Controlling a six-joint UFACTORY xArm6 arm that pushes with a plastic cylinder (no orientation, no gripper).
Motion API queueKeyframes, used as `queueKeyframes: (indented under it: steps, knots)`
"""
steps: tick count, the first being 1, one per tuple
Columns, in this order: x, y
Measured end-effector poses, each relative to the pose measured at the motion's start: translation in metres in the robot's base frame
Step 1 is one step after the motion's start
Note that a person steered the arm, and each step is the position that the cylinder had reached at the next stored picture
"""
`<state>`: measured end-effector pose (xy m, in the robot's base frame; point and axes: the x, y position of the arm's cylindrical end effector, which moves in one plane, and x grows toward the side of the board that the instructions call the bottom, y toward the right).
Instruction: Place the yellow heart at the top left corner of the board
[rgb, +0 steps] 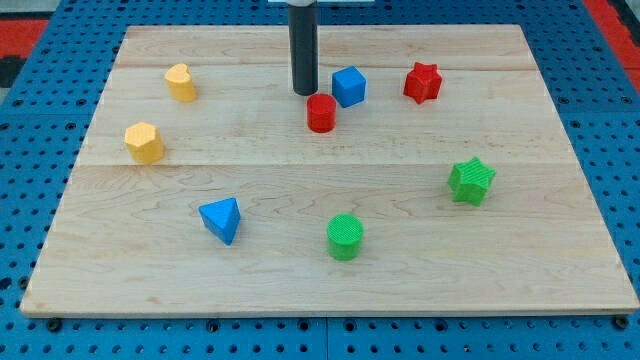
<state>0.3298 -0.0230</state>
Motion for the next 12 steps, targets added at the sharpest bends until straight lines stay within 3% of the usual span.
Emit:
queueKeyframes:
  steps: [3, 6, 10, 12]
  knots:
    - [0.025, -0.026]
    - [0.006, -0.102]
    - [0.016, -0.126]
    - [-0.008, -0.139]
